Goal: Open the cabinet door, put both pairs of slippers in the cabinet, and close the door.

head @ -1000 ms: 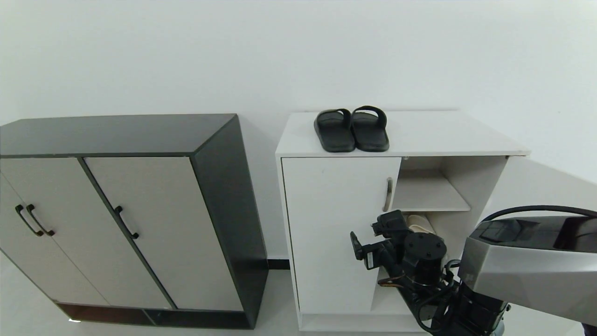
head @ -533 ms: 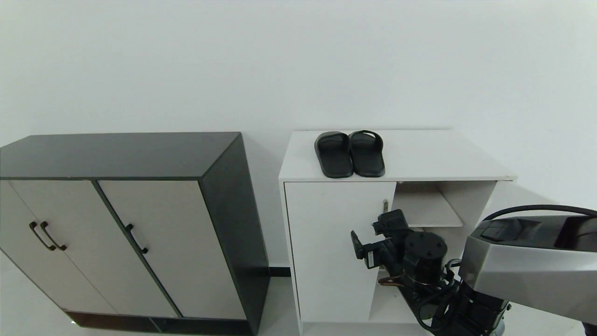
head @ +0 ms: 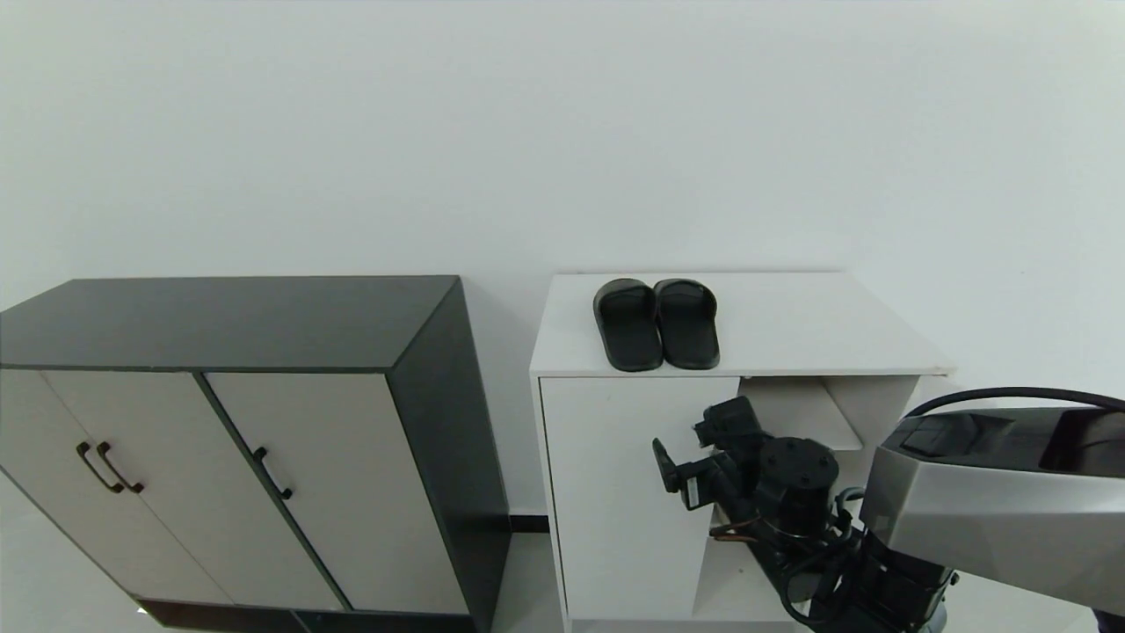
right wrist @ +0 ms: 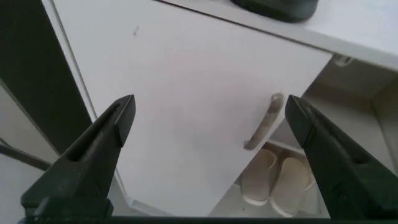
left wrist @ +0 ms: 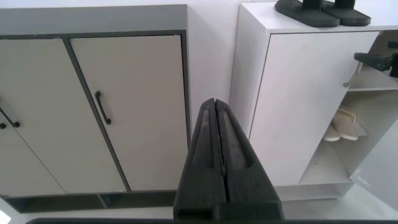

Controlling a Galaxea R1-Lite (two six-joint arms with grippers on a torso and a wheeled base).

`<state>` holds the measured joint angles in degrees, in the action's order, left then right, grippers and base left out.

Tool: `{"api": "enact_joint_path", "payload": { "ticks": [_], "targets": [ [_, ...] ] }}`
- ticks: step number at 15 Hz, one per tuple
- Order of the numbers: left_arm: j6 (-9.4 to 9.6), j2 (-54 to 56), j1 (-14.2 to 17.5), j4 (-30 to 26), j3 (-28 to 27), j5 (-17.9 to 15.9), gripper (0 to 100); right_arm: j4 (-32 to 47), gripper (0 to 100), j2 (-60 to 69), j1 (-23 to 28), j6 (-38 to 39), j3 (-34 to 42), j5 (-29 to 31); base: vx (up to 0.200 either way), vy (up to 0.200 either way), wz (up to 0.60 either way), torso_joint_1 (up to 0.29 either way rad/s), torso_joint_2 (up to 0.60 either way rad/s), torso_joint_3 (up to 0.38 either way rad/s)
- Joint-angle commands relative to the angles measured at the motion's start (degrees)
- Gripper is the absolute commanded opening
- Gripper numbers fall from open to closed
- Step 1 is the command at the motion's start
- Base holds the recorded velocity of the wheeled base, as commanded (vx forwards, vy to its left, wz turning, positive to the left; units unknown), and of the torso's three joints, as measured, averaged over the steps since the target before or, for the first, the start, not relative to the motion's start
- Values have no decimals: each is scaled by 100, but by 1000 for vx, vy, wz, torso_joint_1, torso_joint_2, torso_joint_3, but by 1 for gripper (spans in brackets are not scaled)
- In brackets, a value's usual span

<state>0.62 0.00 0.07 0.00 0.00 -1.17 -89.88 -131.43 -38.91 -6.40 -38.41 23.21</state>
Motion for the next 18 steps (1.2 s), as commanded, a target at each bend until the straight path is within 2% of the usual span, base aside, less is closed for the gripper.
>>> {"api": "enact_joint_path", "payload": {
  "ticks": [1,2,3,4,6,9,10,13,18],
  "targets": [
    [-1,-9,1,0,0,3,0,58,100,152,59,-151,-281,-18,0,0,0,36,-61,-41],
    [-1,-9,1,0,0,3,0,674,100,372,50,-142,-518,-18,0,0,0,0,0,0],
    [-1,0,1,0,0,3,0,1632,100,768,42,16,-808,-10,0,0,0,0,0,0],
    [-1,0,1,0,0,3,0,2862,100,1190,-37,464,-1265,61,0,0,0,0,0,0],
    [-1,-9,1,0,0,3,0,4506,100,1664,-213,1150,-2118,483,0,0,0,0,0,0],
    [17,-9,1,0,0,3,0,6202,100,1981,-354,1870,-3155,641,0,0,0,0,0,0],
    [17,-9,1,0,0,3,0,6518,100,1989,-407,2046,-3348,843,0,0,0,0,0,0],
    [17,-9,1,0,0,3,0,6554,100,1901,-415,2090,-3348,975,0,0,0,0,0,0],
    [-1,-9,1,0,0,3,0,6510,100,1770,-407,2099,-3331,992,200,0,0,2,-2,2]
  ]
}}
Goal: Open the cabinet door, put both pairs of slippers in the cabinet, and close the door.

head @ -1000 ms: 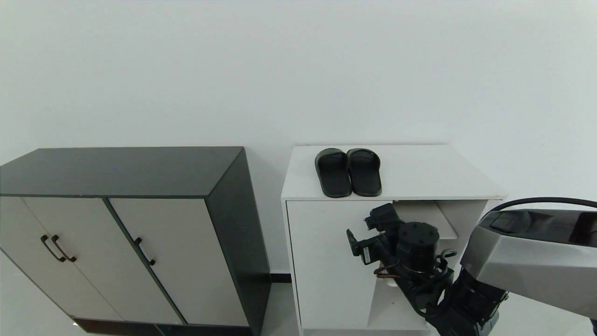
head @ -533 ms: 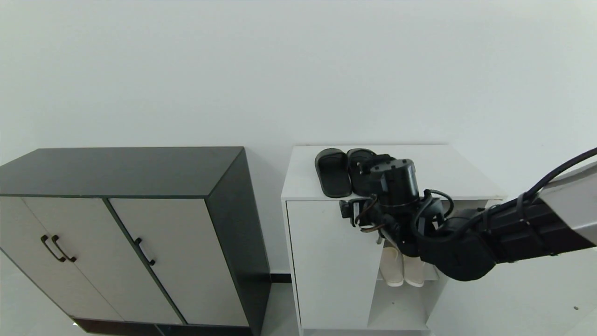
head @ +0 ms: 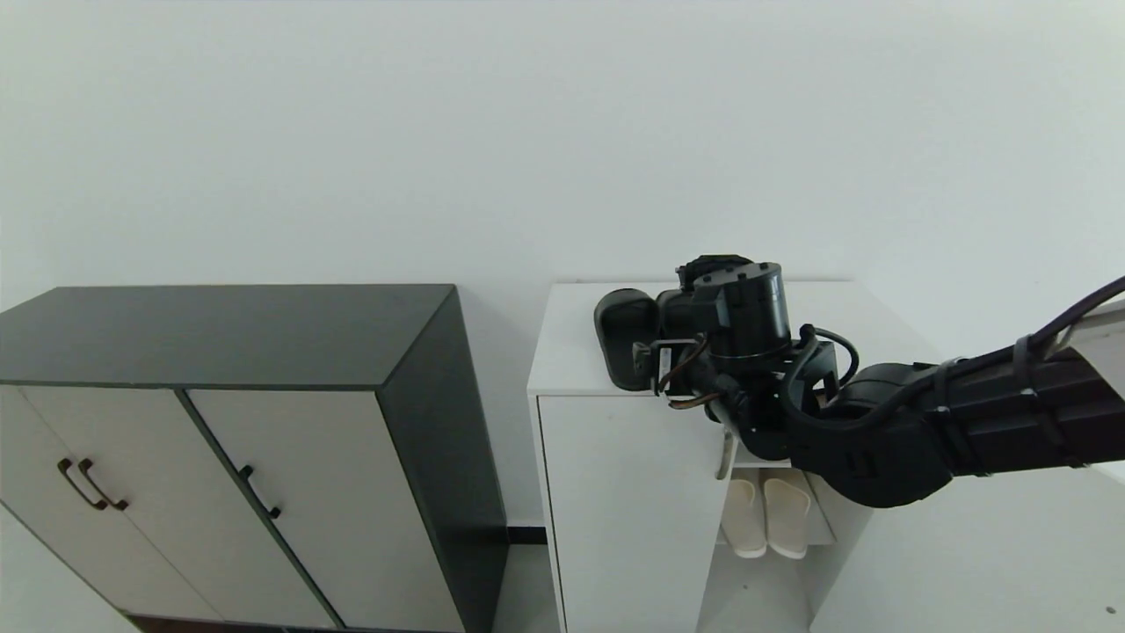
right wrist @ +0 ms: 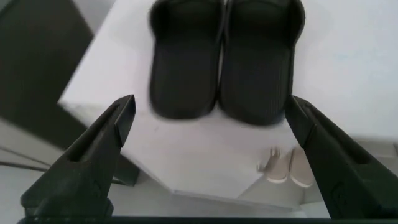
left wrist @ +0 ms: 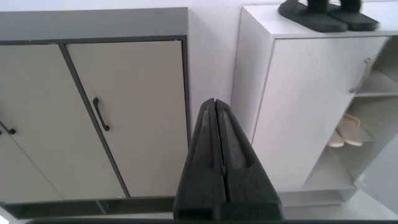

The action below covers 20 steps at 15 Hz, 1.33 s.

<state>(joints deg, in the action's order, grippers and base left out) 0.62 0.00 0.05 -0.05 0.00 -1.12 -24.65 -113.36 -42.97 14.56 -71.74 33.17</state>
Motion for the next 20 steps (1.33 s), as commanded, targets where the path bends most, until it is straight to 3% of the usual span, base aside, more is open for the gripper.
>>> {"api": "enact_joint_path", "payload": {
  "ticks": [1,7,15,20],
  "targets": [
    [-1,-9,4,5,0,-2,0,-14,100,-46,-9,3,2,14,200,0,0,12,2,7],
    [-18,-9,4,5,0,7,0,-383,100,-450,34,-32,46,119,200,0,0,6,4,4],
    [-62,-9,4,5,0,15,0,-1552,100,-1355,395,-577,-147,67,0,0,0,0,0,0],
    [-62,-9,4,5,0,15,0,-1402,100,-1865,606,-621,-912,23,0,0,0,0,0,0]
  ]
}}
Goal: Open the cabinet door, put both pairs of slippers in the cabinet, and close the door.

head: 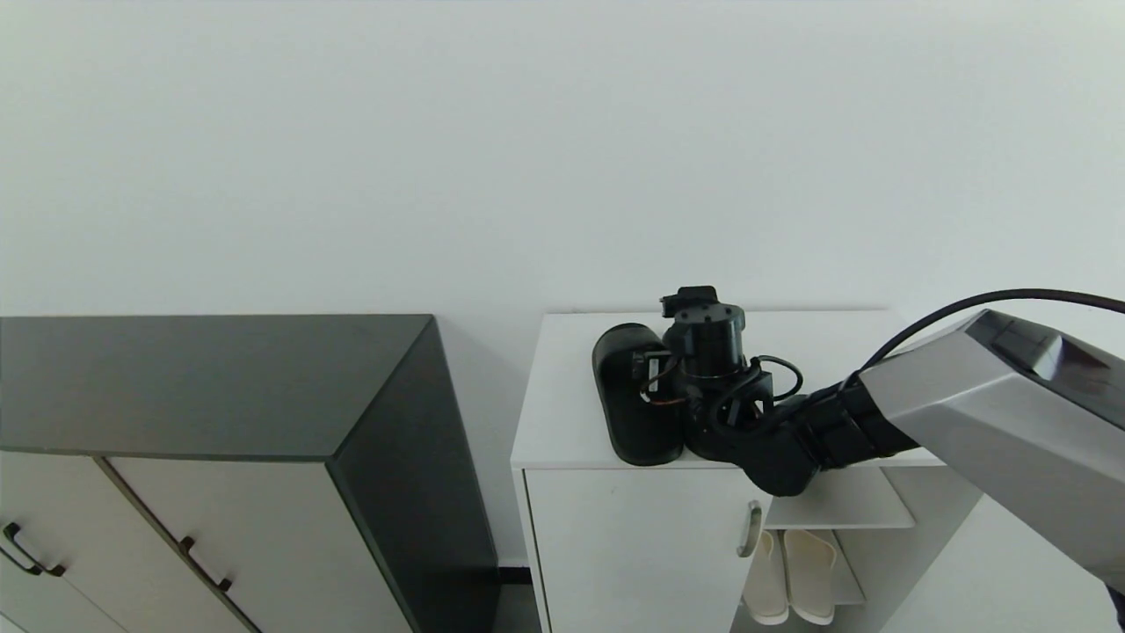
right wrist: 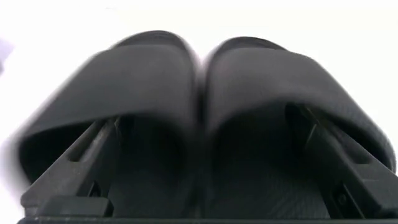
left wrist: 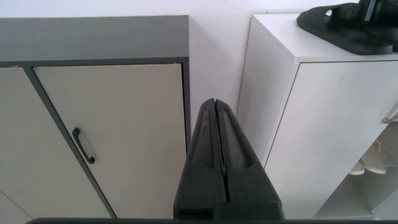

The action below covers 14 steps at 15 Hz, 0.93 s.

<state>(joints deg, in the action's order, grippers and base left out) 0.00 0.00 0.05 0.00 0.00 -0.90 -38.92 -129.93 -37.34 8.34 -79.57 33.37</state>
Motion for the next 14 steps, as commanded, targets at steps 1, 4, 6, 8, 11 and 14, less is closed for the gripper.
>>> {"api": "enact_joint_path", "payload": {
  "ticks": [1,4,6,8,11,14],
  "targets": [
    [0,-9,4,0,0,2,0,52,100,-252,69,1,-208,-14,0,0,0,0,0,0],
    [0,-9,4,0,0,-6,0,87,0,-270,95,1,-331,-23,0,0,0,0,0,0],
    [0,-9,4,0,0,2,0,175,0,-296,95,-60,-463,-23,0,0,0,0,0,0],
    [0,-9,4,0,0,2,0,183,0,-314,87,-87,-525,-23,0,0,0,0,0,0],
    [0,0,4,0,0,2,0,183,0,-279,69,-87,-525,-14,0,0,0,0,0,0],
    [0,-9,4,0,0,2,0,175,0,-50,-10,-87,-402,-6,0,0,0,0,0,0]
  ]
}}
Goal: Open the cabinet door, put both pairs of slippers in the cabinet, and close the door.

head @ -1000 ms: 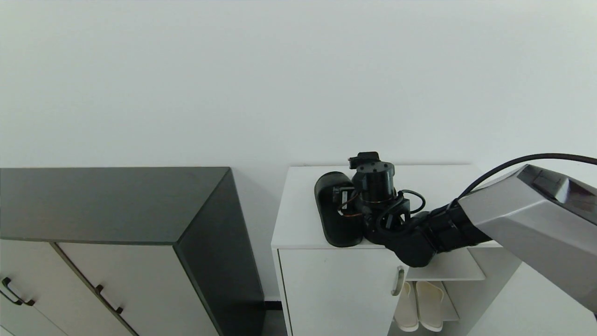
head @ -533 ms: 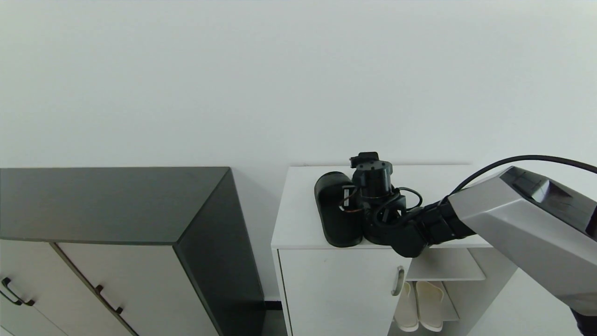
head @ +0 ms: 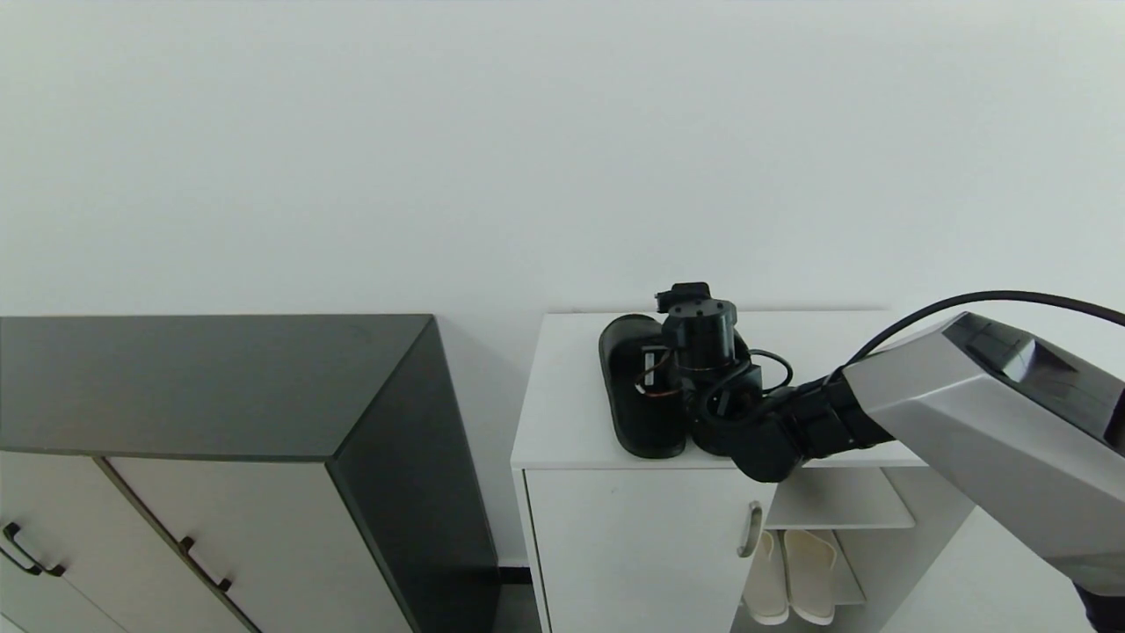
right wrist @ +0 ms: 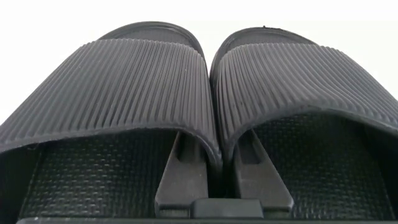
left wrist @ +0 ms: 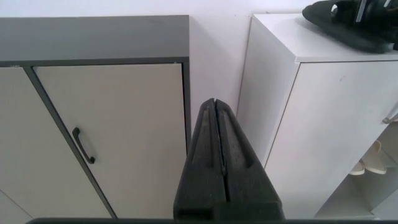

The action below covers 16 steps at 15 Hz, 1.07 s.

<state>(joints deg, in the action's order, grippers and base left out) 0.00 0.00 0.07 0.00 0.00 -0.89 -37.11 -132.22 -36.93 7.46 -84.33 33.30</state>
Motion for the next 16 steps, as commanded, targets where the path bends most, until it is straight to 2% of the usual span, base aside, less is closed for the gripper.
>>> {"api": "enact_joint_path", "payload": {
  "ticks": [1,3,6,9,11,13,16],
  "targets": [
    [0,-9,1,0,0,1,0,2,0,390,-157,1,242,-8,0,0,0,0,0,0],
    [0,-9,1,0,0,1,0,2,0,926,-386,-34,717,-105,0,0,0,0,0,0],
    [0,-9,1,0,0,1,0,-25,0,1866,-676,-96,1833,-632,0,0,0,0,0,0],
    [0,-9,1,0,0,1,0,-95,0,2877,-737,-96,3195,-1423,0,0,0,0,0,0],
    [9,-9,1,0,0,-8,0,-227,0,3246,-728,-43,3925,-1617,0,0,0,0,0,0],
    [9,-9,1,0,0,-8,0,-517,0,3238,-728,-69,4232,-1581,0,0,0,0,0,0],
    [0,-9,1,0,0,-8,0,-561,0,3202,-728,-78,4197,-1573,0,0,0,0,0,0]
  ]
}}
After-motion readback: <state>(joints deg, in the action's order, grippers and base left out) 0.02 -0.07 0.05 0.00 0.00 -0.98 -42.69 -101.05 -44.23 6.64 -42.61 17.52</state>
